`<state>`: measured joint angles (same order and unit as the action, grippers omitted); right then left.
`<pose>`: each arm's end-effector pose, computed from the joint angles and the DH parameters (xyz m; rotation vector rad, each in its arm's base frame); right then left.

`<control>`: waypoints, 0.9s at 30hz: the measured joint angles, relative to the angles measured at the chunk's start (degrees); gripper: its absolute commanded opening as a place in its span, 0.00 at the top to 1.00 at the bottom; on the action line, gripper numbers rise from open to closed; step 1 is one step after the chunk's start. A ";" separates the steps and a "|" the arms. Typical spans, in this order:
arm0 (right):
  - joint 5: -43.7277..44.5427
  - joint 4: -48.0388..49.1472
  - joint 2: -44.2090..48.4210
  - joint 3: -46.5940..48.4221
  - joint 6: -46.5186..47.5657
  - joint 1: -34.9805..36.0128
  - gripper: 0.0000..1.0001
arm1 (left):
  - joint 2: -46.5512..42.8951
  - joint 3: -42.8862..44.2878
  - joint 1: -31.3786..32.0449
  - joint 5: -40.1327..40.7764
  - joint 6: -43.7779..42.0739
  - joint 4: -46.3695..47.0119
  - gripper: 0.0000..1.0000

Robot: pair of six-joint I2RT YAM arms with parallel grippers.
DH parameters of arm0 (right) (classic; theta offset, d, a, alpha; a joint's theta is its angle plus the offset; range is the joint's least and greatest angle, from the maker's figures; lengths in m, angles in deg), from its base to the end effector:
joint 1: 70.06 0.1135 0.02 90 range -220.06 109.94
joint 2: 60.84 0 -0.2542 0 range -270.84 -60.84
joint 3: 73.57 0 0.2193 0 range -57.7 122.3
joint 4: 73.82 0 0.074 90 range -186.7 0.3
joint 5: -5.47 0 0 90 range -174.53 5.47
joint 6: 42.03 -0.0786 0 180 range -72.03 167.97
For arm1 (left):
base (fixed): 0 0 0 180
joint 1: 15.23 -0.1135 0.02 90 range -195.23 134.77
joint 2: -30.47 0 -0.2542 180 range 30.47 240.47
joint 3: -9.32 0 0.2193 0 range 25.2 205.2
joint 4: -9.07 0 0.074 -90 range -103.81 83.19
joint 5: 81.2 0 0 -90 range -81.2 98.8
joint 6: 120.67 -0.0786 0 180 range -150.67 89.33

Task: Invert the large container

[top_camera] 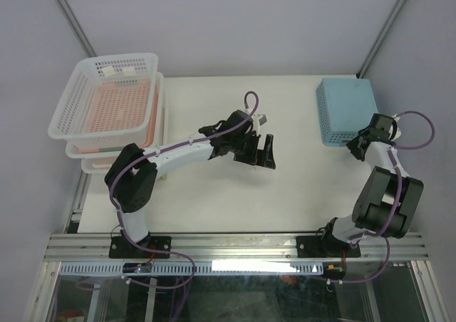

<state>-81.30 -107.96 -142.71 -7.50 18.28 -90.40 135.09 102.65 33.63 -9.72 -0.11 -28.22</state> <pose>0.2734 -0.1061 0.1887 1.0547 2.2009 0.0039 0.2427 -0.3158 0.2052 0.5760 2.5607 -0.9614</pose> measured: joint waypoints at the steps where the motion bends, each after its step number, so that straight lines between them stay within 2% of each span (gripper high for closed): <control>1: -1.05 -0.07 -0.70 -0.55 -0.59 -1.01 0.76 | 0.00 0.00 0.31 0.00 0.00 0.02 0.01; 8: -4.59 2.78 -7.76 1.60 -3.39 -2.71 0.77 | -0.02 0.00 0.70 0.07 -0.31 0.00 0.01; 20: -5.14 6.45 -21.16 16.87 -6.91 -2.01 0.77 | -2.14 1.46 0.70 1.27 -2.97 -1.22 0.01; 27: -3.74 7.67 -20.72 17.90 -6.82 -0.15 0.76 | -3.06 1.92 0.72 1.99 -3.45 -1.38 0.01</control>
<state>-85.04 -100.29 -163.43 10.40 11.46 -90.55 132.03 104.57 34.36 -7.73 -3.56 -29.59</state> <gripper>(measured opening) 0.232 0.990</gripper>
